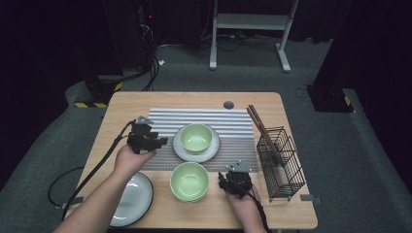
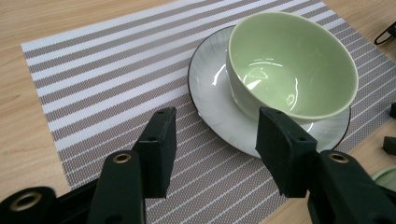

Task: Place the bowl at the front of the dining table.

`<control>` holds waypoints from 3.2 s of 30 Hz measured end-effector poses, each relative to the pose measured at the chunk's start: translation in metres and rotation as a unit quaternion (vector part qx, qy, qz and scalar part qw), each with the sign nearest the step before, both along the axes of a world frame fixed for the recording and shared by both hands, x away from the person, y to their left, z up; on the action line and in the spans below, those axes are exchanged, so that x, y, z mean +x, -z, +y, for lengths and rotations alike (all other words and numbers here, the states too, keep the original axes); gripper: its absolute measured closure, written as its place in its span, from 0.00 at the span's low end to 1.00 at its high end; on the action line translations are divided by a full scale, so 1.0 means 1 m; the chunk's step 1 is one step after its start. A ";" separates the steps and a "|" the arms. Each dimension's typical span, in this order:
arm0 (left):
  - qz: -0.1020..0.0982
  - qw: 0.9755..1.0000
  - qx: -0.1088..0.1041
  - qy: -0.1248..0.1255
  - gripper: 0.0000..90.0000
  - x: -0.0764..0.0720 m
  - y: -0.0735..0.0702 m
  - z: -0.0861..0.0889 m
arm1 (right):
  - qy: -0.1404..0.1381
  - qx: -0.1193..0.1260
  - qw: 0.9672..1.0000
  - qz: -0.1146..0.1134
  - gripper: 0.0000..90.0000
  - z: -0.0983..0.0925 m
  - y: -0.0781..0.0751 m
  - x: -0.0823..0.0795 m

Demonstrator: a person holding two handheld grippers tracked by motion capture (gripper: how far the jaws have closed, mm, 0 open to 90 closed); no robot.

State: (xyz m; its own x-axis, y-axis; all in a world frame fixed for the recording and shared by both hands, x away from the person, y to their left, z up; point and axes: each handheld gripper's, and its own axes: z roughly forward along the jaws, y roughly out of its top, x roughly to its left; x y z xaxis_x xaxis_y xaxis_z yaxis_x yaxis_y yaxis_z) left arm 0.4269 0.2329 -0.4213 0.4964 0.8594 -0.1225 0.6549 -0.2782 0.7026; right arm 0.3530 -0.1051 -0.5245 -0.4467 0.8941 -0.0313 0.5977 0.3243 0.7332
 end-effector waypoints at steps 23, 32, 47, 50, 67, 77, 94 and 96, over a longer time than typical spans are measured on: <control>-0.039 0.999 -0.001 0.014 0.41 -0.043 0.035 0.032 | -0.007 -0.006 1.000 -0.003 0.42 -0.001 0.000 -0.003; -0.044 0.999 -0.004 0.013 0.38 -0.050 0.046 0.044 | 0.003 -0.009 1.000 -0.017 0.45 -0.003 -0.003 -0.008; -0.037 0.999 0.010 0.024 0.34 -0.053 0.052 0.048 | 0.014 0.012 0.998 -0.056 0.42 -0.003 -0.022 -0.018; -0.051 0.998 0.008 0.033 0.35 -0.054 0.052 0.052 | 0.013 0.014 0.998 -0.062 0.42 -0.002 -0.026 -0.021; -0.051 0.998 -0.014 0.036 0.29 -0.055 0.056 0.056 | 0.036 0.028 0.992 -0.116 0.43 -0.009 -0.060 -0.030; -0.046 0.998 -0.011 0.029 0.28 -0.054 0.060 0.056 | 0.041 0.034 0.987 -0.149 0.43 -0.017 -0.084 -0.043; -0.048 0.998 -0.014 0.025 0.29 -0.056 0.062 0.061 | 0.058 0.030 0.977 -0.205 0.43 -0.034 -0.121 -0.061; -0.049 0.998 -0.016 0.023 0.29 -0.057 0.062 0.061 | 0.060 0.027 0.975 -0.213 0.44 -0.035 -0.125 -0.062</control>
State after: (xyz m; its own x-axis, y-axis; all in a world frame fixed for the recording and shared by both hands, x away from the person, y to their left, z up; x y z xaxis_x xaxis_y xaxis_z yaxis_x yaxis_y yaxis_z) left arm 0.3699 0.2942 -0.4837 0.5458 0.8321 -0.0985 0.5701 -0.2826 0.7714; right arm 0.2911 -0.1401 -0.4000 -0.2954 0.9447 -0.1421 0.2668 0.2244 0.9373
